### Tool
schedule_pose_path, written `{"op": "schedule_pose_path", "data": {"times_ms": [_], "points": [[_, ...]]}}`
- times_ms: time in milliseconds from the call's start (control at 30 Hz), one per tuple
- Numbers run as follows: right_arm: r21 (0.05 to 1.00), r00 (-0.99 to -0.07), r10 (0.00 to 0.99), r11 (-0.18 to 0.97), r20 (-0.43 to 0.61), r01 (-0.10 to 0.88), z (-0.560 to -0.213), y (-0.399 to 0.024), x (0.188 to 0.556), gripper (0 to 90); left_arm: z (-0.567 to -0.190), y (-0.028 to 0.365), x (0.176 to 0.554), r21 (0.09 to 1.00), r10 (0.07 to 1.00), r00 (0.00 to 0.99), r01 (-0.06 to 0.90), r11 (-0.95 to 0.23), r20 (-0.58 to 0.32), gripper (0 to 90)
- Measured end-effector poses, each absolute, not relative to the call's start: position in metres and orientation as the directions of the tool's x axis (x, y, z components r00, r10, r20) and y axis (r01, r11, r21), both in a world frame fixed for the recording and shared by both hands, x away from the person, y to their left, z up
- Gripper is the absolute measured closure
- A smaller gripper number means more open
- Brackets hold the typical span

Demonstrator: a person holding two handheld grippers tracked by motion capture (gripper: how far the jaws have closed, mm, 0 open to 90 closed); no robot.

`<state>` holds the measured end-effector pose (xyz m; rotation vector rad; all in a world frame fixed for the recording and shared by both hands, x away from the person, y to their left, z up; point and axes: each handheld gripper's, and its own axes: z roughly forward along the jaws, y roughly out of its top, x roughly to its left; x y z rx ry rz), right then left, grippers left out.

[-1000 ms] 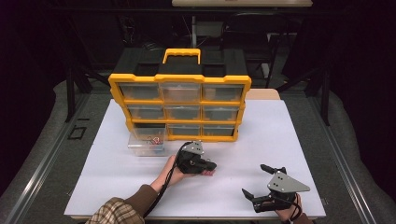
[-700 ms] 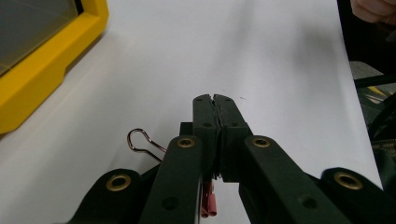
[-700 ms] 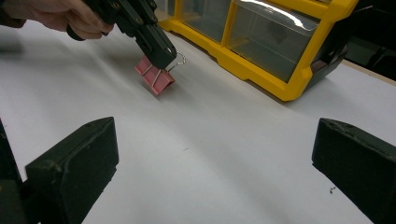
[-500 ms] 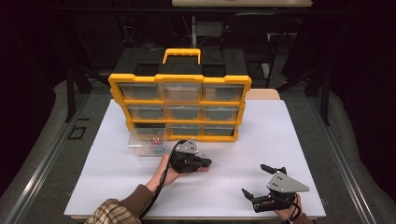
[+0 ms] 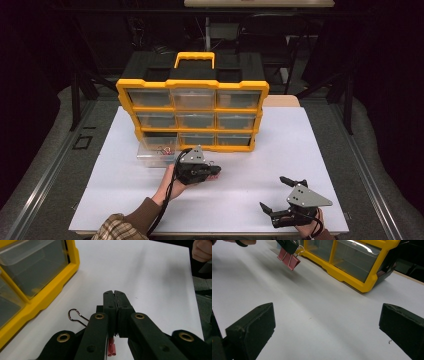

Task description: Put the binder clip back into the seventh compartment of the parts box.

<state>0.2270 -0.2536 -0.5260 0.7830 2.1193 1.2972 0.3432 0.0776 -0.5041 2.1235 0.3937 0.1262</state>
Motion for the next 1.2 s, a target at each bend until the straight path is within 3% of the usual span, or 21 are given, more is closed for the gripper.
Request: {"op": "schedule_pose_path", "data": {"times_ms": [1200], "points": [[0.902, -0.712, 0.687, 0.388, -0.146, 0.190, -0.525, -0.251, 0.224, 0.0, -0.470, 0.112, 0.346, 0.891, 0.446, 0.895, 0.193, -0.412, 0.012, 88.1]]}}
